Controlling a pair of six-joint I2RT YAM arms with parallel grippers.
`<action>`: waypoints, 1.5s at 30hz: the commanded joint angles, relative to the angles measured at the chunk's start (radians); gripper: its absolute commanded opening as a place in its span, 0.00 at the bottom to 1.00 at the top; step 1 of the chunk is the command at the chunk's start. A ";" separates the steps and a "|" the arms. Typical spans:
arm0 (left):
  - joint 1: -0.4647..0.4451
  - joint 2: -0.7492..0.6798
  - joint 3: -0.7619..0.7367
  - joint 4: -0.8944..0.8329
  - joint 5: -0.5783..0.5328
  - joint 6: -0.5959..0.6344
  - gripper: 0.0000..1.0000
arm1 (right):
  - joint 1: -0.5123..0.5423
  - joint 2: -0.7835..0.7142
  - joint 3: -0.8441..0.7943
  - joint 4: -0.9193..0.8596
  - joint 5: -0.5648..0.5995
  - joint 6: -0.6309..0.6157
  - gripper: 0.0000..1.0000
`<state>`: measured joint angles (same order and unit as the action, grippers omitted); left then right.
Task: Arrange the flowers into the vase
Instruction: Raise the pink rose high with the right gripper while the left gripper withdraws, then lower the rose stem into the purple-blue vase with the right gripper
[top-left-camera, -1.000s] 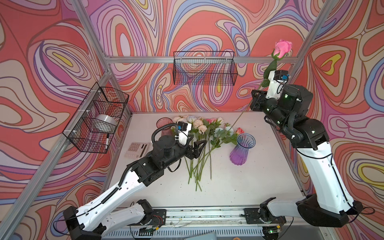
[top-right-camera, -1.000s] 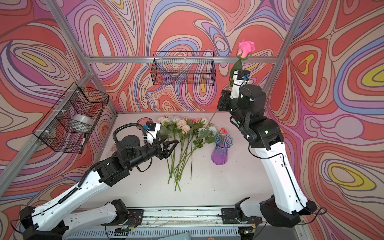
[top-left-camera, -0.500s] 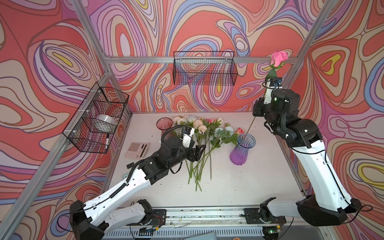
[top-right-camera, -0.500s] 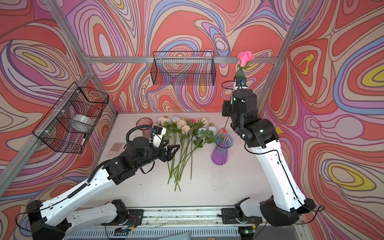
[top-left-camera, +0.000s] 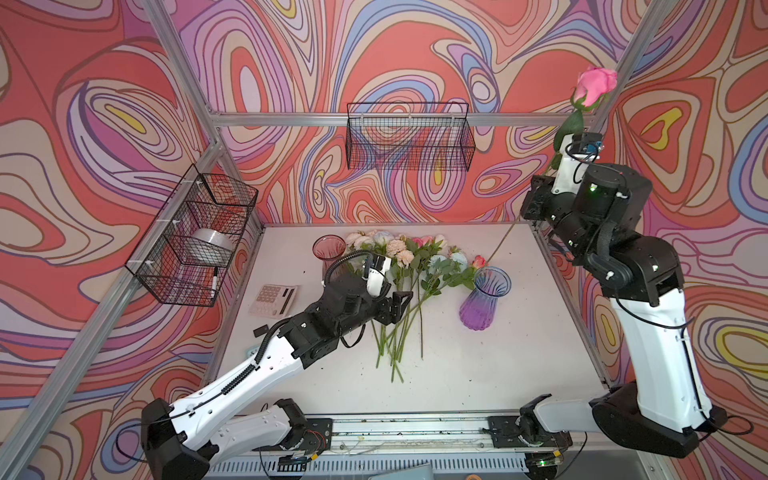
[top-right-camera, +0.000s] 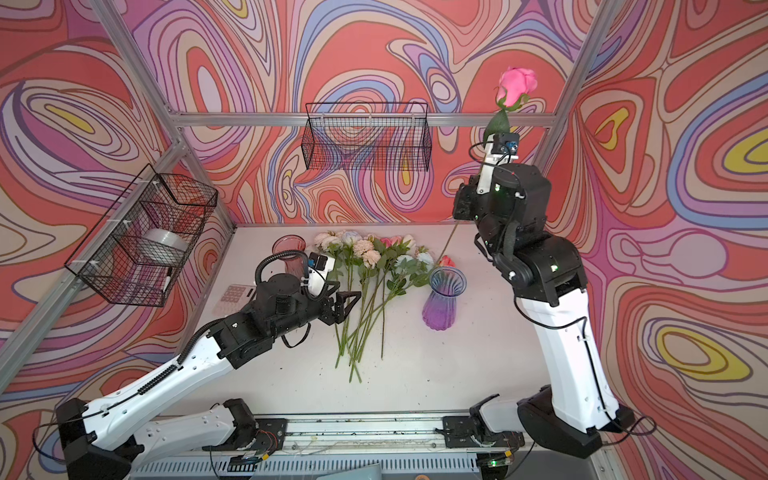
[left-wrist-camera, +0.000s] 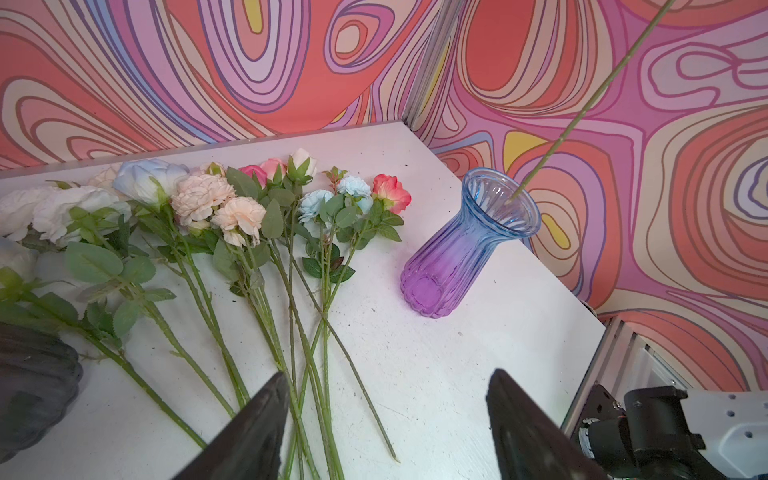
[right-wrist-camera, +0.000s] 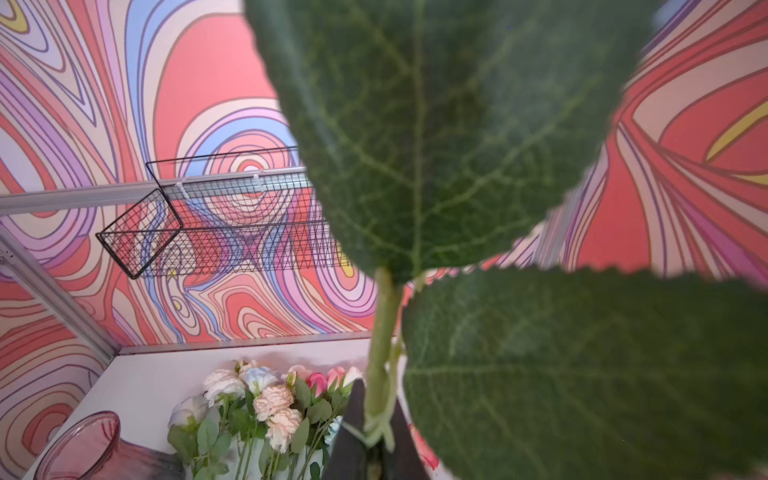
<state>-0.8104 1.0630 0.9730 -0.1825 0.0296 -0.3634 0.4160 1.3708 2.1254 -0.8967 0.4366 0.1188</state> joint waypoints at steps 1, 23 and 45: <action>0.006 0.008 0.013 -0.006 0.013 0.003 0.75 | 0.006 0.017 0.001 -0.018 0.105 -0.062 0.04; 0.006 0.077 0.009 0.004 0.040 -0.019 0.75 | 0.006 -0.054 -0.603 0.057 0.003 0.090 0.18; 0.006 0.284 0.068 -0.061 0.012 -0.083 0.68 | 0.005 -0.377 -0.720 0.008 -0.124 0.226 0.34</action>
<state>-0.8097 1.3098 0.9947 -0.1959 0.0616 -0.4236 0.4160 1.0325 1.4540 -0.8829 0.3500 0.3073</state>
